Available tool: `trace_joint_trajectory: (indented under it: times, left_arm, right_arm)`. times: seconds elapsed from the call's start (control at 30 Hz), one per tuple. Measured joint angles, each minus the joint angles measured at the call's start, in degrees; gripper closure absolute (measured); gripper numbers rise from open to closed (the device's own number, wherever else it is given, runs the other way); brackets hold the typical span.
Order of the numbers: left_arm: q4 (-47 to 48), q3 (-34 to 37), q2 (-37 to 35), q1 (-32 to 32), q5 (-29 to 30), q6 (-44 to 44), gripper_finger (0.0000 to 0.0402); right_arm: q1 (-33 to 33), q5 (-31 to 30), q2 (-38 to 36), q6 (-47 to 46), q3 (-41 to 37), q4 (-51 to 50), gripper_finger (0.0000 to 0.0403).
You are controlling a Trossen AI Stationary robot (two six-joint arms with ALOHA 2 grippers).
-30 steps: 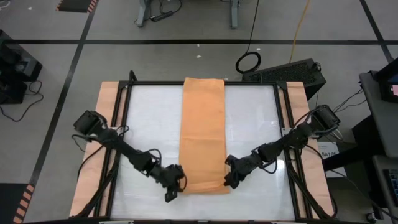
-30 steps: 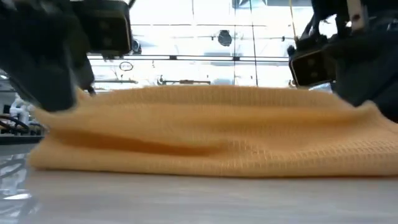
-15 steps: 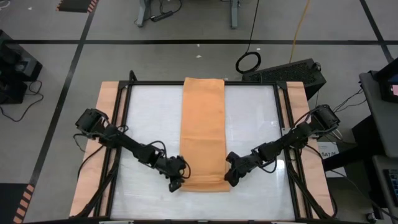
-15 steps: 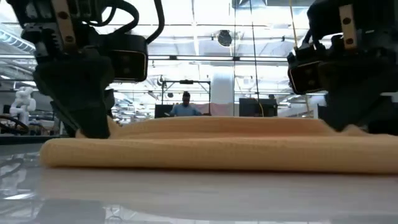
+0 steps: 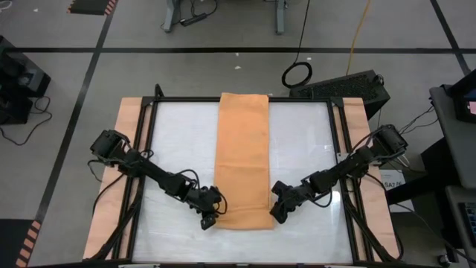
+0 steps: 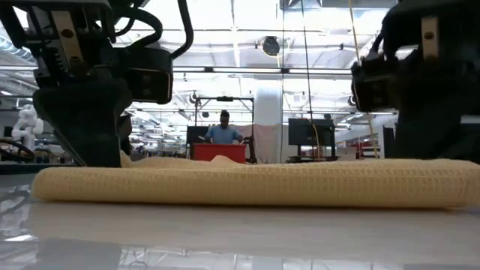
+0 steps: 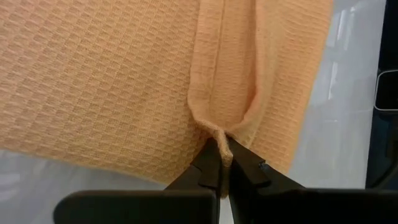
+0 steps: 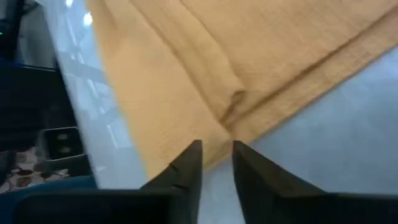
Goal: Roll towel into tight, uniform cylinder
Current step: Roll the yellow towel
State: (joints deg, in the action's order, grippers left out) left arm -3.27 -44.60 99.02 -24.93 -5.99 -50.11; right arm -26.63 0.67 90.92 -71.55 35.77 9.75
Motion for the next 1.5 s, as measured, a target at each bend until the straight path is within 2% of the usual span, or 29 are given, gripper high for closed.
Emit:
trace_joint_trajectory:
  times: [0.13, 0.27, 0.37, 0.53, 0.73, 0.9, 1.1, 1.3, 1.5]
  left_arm:
    - [-0.04, 0.00, 0.00, 0.02, 0.06, 0.01, 0.0386]
    - [-0.02, 0.00, 0.00, 0.02, 0.15, -0.18, 0.0386]
    - [-0.04, 0.00, 0.00, 0.04, 0.26, -0.50, 0.0384]
    - [-0.02, 0.00, 0.00, 0.22, 0.48, -1.55, 0.0347]
    - [0.14, -0.04, -0.05, 0.22, -0.63, -4.79, 0.0270]
    - [2.50, -0.13, -1.62, 0.20, -6.15, -7.92, 0.0228]
    - [9.51, -0.48, -5.88, 0.22, -6.66, -6.32, 0.0218]
    - [12.17, -0.48, -10.07, 0.22, -5.94, -5.07, 0.0218]
    - [12.23, -0.50, -18.43, -0.74, -7.04, -4.82, 0.0218]
  right_arm:
    - [-0.06, -1.68, -4.44, 2.73, 0.02, -3.31, 0.0278]
    - [-3.30, -7.67, -8.08, 17.01, 0.74, 2.03, 0.0247]
    - [-7.13, -12.09, -6.92, 25.86, 1.73, 5.84, 0.0222]
    - [-10.12, -19.00, -1.15, 28.00, 3.75, 8.42, 0.0203]
    - [-10.24, -17.85, 7.78, 29.90, 6.23, 12.64, 0.0198]
    - [-10.20, -17.09, 12.45, 26.95, 6.82, 16.18, 0.0158]
    - [-10.19, -14.95, 15.96, 23.52, 6.93, 17.07, 0.0107]
    - [-9.78, -15.53, 16.39, 24.39, 6.89, 18.21, 0.0104]
    - [-9.33, -15.56, 16.39, 25.56, 6.84, 18.97, 0.0104]
